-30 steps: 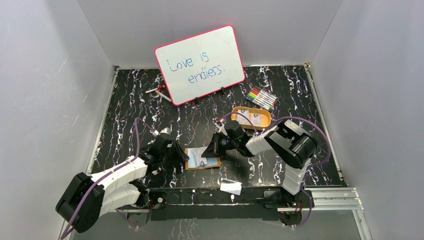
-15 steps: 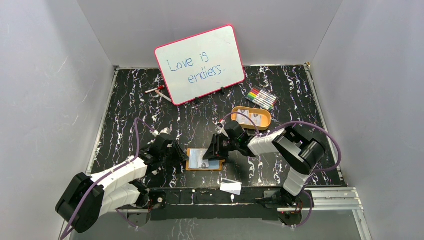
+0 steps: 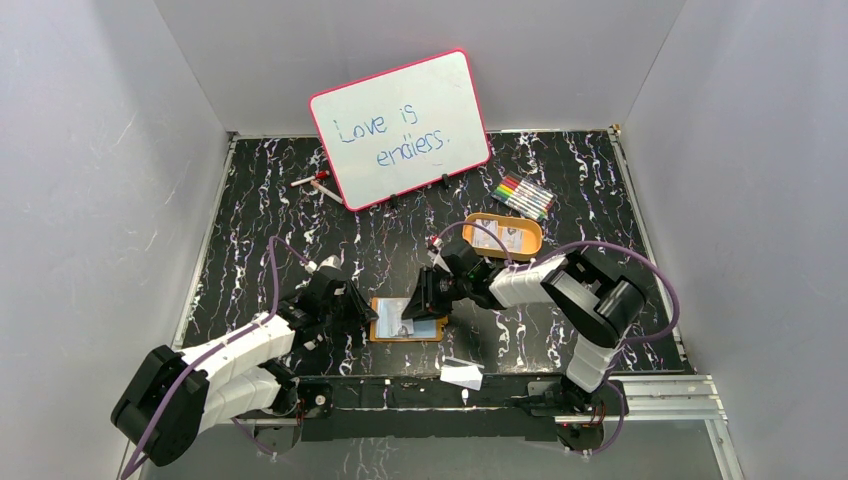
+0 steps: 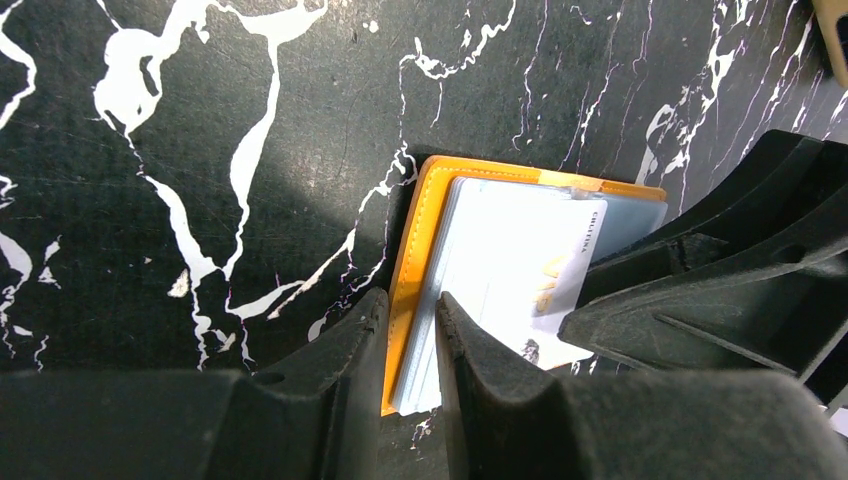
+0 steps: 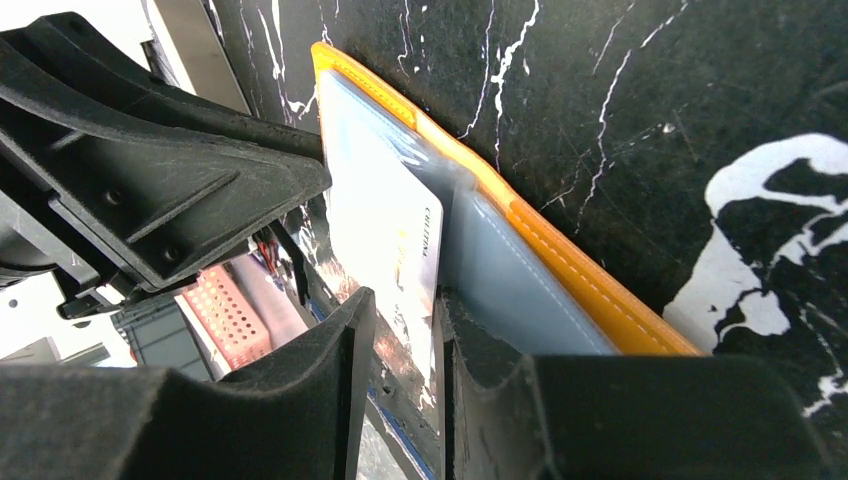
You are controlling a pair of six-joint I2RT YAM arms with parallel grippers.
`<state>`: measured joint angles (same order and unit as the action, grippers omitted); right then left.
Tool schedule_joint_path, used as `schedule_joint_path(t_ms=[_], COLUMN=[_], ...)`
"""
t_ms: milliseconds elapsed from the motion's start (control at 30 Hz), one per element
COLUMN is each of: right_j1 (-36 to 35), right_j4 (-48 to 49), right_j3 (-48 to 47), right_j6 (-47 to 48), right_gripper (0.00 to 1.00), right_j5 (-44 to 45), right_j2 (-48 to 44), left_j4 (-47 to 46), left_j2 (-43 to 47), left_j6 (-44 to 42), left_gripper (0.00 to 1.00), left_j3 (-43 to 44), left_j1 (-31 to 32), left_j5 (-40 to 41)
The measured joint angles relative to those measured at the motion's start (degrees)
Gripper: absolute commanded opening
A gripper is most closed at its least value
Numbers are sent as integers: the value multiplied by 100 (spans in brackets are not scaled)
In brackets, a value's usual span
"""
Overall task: Put the credit cards into the card holder
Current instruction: Insert the credit card into the card holder.
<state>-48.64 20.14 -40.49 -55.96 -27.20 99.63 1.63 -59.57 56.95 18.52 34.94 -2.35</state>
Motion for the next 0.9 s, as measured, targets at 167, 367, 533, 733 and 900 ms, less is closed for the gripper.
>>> schedule_joint_path(t_ms=[167,367,533,733,900], right_j1=[-61,-181,-245,-267,-326], right_j4=[-9,-42,-85,-273,-831], right_j3=[-109,-330,-455,-579,-833], right_j6=[-52,-85,-81,11,293], right_gripper=[36,36,38,48,57], right_j5=[-20,-20,-20,-37,184], right_j2=[142,315,398,398,286], left_j4=[-37,-125,-133,-136,-61], left_j2=[37,111,118,118,197], left_j6=[35,76,76,76,74], left_gripper=[22,22,22,22,23], left_j3=[-37,-122,-125,-125,-125], left_j1=[0,0,-13,-24,-24], left_j5=[-24,-24,-13,-15,7])
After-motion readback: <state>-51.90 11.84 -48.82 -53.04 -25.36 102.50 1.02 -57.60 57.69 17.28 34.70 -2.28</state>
